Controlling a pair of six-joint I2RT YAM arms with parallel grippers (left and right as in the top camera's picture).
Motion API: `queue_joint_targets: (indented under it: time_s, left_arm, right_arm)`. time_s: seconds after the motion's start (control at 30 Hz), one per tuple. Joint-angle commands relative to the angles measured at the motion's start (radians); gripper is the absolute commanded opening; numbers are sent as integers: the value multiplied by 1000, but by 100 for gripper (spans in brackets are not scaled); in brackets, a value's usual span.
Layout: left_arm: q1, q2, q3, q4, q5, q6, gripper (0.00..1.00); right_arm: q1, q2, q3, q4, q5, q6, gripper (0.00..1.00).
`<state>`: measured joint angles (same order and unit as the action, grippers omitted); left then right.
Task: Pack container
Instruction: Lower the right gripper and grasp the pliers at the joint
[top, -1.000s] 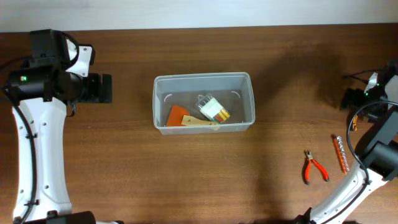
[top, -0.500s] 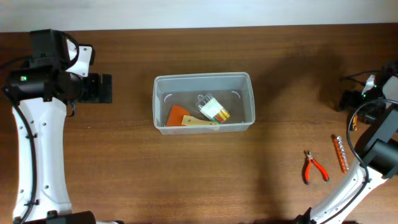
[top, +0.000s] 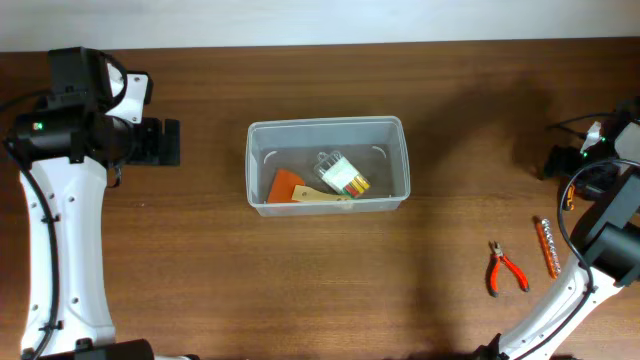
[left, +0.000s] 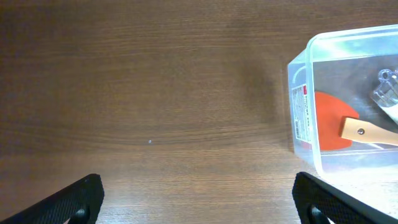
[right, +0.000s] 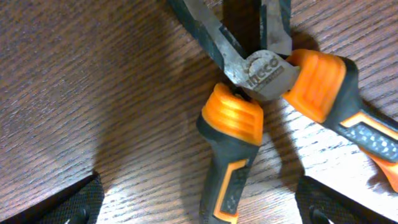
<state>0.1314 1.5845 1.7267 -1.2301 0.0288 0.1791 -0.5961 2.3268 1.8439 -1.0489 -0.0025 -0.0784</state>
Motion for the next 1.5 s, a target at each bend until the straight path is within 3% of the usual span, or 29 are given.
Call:
queue_joint_targets:
  time_s: [0.0,0.13,0.37,0.5,0.53,0.83,1.47]
  left_arm:
    - [2,7,15,2,1,-5,99]
    - [2,7,15,2,1,-5,99]
    - [2,7,15,2,1,-5,99]
    - [2,7,15,2,1,-5,99]
    - [3,7,15,2,1,-5,99]
    - [3,7,15,2,1,-5,99]
    - [2,7,15,2,1,-5,99]
  right_arm:
    - [0,36,-1,7,-2,5,99]
    - [-1,36,0,11,-2,5,98]
    - [-1,36,11,10,-2,5,86]
    - [-1,36,40,2,-2,8,71]
    - [-1,36,61,-5,-1,8,62]
    - [-1,36,80,-10,-1,16,33]
    - [-1,36,80,-40,-1,58,23]
